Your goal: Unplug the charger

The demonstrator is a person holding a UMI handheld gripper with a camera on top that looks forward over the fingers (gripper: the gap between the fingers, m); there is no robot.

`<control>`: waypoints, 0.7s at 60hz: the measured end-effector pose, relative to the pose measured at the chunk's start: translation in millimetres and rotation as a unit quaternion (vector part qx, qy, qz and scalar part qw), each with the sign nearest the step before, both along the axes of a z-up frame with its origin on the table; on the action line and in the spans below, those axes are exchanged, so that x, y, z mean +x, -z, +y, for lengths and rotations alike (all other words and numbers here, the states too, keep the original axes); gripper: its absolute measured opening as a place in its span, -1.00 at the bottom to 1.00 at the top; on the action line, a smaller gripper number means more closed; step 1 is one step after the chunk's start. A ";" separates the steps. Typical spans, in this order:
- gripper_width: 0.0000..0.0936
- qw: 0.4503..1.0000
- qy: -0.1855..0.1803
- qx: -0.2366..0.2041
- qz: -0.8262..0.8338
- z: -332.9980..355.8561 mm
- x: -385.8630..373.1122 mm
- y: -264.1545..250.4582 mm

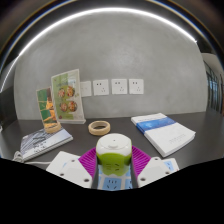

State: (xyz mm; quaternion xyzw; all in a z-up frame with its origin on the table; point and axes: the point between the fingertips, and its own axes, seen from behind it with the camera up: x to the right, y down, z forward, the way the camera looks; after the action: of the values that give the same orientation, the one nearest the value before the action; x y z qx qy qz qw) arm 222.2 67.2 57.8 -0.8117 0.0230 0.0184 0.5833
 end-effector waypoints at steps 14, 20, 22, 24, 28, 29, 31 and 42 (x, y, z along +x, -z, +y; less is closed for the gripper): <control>-0.32 0.999 -0.010 0.009 -0.034 11.3 -5.6 2.0; -0.32 1.000 0.006 -0.009 -0.027 9.7 -1.0 -2.5; -0.32 0.999 0.013 0.012 -0.029 3.3 -4.4 -26.0; -0.32 0.997 0.020 0.054 -0.044 2.9 -1.6 -70.4; -0.32 0.986 0.042 0.134 -0.094 -3.6 11.7 -166.1; -0.32 0.983 0.048 0.148 -0.099 -4.7 14.7 -184.7; -0.33 0.979 0.060 0.166 -0.097 -8.2 22.5 -211.0; -0.33 0.975 0.120 0.142 -0.125 -8.3 95.0 -222.3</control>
State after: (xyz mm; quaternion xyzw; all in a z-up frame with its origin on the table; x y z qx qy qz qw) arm 317.2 58.9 280.2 -0.7080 0.0441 -0.1503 0.6886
